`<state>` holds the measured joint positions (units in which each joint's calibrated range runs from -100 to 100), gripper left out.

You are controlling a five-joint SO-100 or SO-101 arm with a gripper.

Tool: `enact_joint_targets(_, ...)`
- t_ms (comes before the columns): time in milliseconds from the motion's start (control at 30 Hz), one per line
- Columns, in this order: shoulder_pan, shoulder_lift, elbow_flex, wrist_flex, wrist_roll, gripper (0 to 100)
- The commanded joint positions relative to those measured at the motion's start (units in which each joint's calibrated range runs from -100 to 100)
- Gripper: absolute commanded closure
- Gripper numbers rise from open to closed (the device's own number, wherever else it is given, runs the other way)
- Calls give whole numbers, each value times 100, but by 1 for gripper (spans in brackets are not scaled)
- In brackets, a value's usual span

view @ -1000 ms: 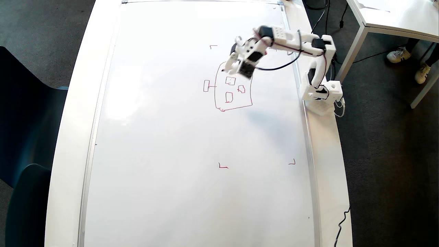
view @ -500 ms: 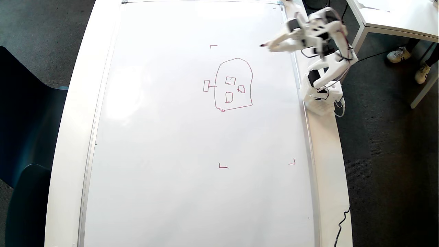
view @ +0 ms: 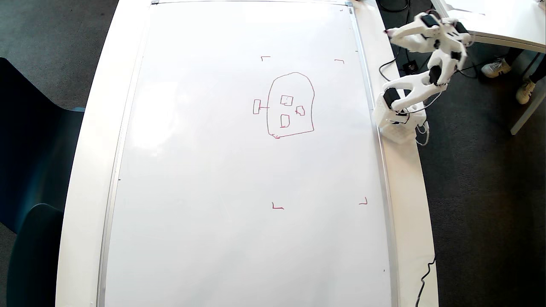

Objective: Draw on a whiteboard a robot head using a pen attached to the gripper

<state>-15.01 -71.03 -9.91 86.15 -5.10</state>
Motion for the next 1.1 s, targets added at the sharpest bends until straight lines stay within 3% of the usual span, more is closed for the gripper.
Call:
enact_joint_targets(0,392,-566,15,21,102,99)
enact_joint_targets(100,451,-977,15,73,306,99)
enact_joint_targets(733,716,-2796,34,351,306,99)
enact_joint_targets(1067,716,-2796,2566,873,301,99)
